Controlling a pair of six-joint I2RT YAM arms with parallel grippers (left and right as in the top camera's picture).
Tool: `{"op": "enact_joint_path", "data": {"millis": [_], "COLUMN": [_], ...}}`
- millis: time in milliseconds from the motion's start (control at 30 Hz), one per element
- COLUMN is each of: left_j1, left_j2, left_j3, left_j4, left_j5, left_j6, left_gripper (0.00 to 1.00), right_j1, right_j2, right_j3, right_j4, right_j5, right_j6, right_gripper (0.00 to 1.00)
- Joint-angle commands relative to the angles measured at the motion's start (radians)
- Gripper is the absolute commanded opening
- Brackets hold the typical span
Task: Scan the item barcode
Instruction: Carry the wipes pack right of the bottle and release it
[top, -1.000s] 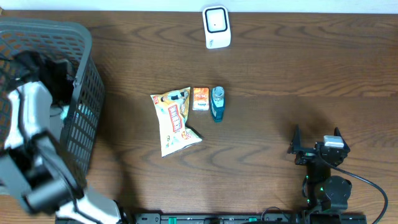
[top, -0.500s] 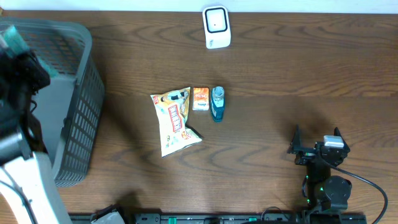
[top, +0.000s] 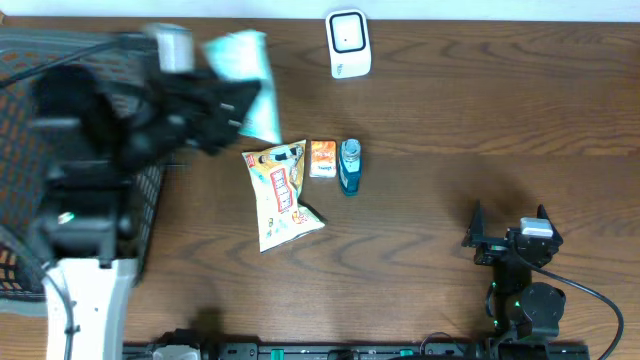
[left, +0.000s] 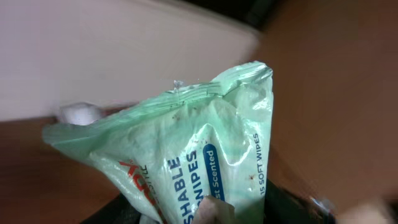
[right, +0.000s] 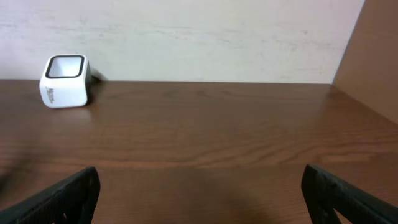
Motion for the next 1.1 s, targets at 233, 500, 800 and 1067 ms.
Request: {"op": "enact_joint_path", "data": {"millis": [233, 500, 800, 1067], "left_j1": [-0.426, -0.647, -0.779, -0.784], "left_j2": [0.221, 0.395, 0.463, 0.475], "left_j3": [0.002, 0.002, 0.002, 0.002], "left_j4": [0.140, 0.162, 0.063, -0.113], "left_j5": [-0.247, -0.509, -0.874, -0.920], "left_j6": [0.038, 0.019, -0.070, -0.126], "left_gripper": [0.49, 0.49, 0.49, 0.49], "right_j1": [0.010, 0.010, 0.010, 0.010], "right_j2": [-0.005, -0.005, -0.005, -0.005], "right_j3": [-0.001, -0.001, -0.001, -0.001], "right_j4": [-0.004, -0.004, -0.004, -0.004], "right_j5": [-0.005, -0.005, -0.005, -0.005], "right_j6": [-0.008, -0.008, -0.008, -0.008], "right_gripper": [0.99, 0.99, 0.99, 0.99]}}
